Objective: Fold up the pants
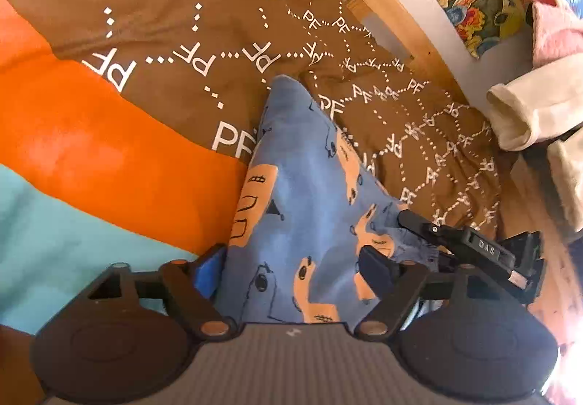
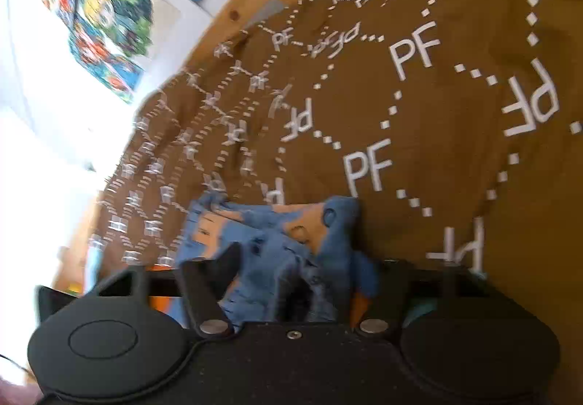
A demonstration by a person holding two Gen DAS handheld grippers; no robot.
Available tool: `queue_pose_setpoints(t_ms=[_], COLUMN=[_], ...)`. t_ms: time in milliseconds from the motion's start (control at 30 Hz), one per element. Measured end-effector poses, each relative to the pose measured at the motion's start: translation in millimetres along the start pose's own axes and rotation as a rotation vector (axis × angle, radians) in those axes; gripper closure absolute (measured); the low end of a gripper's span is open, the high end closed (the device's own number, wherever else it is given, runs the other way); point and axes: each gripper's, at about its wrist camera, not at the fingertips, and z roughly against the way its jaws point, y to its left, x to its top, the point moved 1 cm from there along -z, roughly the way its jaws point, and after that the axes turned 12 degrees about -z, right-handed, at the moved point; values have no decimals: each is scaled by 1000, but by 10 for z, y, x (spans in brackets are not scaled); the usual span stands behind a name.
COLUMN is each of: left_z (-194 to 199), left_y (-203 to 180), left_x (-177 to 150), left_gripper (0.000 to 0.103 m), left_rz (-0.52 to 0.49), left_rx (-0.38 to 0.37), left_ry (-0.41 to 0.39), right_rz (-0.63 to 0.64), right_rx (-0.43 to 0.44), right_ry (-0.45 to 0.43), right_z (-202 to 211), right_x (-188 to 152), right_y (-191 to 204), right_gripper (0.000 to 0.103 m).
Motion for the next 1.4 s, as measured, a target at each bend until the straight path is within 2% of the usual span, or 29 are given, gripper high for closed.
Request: queue_pose_setpoints(t_ms=[33, 100, 233, 367, 567, 733, 933, 1133, 1400], left_z=[2, -12, 18, 16, 51, 64, 82, 137, 215], left_y=[-11, -36, -91, -159, -179, -244, -279, -365, -451], left_x=[-4, 4, -11, -6, 2, 13, 18, -2, -2], left_gripper=[27, 31, 37, 55, 64, 71, 80, 84, 86], left_rz=[-8, -26, -83, -134, -152, -202, -218, -269, -288], left_rx=[7, 23, 53, 111, 137, 159, 172, 188, 186], left_ry=[1, 7, 15, 33, 46, 54, 45, 26, 0], right_rz=[-20, -63, -54, -29, 31, 164, 397, 539, 682], right_rx=[-13, -15, -32, -69, -143, -261, -380, -407, -425], right_ry=[-15, -41, -93, -127, -162, -185, -232, -285, -334], right_z=[6, 45, 78, 54, 20, 8, -44, 9, 152], right_x=[-16, -38, -159, -234, -323, -444, -650, -804, -988], right_y=[-19, -85, -84, -14, 128, 341, 653, 858, 1064], right_gripper=[64, 68, 69, 69, 69, 70, 78, 81, 82])
